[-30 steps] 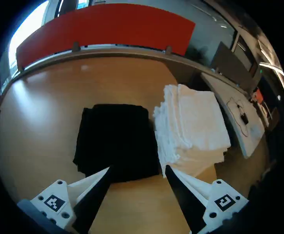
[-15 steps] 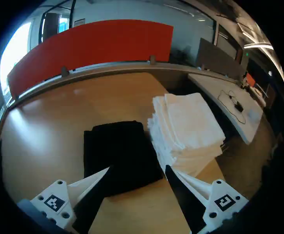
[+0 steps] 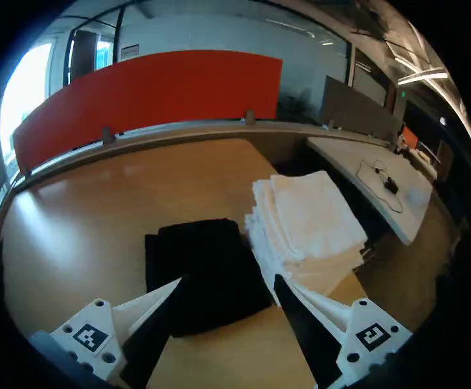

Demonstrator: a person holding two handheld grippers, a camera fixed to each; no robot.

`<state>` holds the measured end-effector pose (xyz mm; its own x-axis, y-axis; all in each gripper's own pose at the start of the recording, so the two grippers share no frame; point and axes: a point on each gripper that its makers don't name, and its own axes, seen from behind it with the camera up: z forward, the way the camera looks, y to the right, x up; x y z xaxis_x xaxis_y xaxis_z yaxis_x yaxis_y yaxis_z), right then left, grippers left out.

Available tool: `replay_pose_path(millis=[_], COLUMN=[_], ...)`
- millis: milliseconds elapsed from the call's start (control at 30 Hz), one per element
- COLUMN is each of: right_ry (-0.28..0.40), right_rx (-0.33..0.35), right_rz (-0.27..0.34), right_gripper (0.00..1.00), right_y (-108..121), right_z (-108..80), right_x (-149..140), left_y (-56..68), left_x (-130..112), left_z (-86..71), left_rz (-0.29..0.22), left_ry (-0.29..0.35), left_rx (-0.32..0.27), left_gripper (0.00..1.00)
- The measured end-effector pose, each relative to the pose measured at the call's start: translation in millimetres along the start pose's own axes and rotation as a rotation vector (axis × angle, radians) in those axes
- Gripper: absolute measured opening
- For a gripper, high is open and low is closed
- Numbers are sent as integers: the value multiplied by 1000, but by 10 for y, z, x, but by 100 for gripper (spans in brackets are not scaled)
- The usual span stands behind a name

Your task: Fold towel

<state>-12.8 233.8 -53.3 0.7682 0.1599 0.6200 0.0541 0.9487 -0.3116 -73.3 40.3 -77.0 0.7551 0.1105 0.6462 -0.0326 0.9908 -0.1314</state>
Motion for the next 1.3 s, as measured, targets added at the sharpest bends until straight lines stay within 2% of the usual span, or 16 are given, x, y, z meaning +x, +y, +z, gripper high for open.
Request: replay_pose_path(millis=[500,900,1100,1300], right_ry=[279,364,423,472], right_rx=[22,47,78,116], right_rz=[-18,-31,-41,-60], right_gripper=[100,100,100,100], right_y=[-202,-347,-498,-710], right_z=[-391,-545,-693,-843], right_x=[687,955,1156,1333], left_y=[-52,-101,-175,-236], left_x=[239,434,579,804], left_z=[38,53,82,83], left_rz=[1,0,-20,-52], left_ry=[64,125,166,242], left_rx=[17,33,50,62], left_gripper=[77,78,78,78])
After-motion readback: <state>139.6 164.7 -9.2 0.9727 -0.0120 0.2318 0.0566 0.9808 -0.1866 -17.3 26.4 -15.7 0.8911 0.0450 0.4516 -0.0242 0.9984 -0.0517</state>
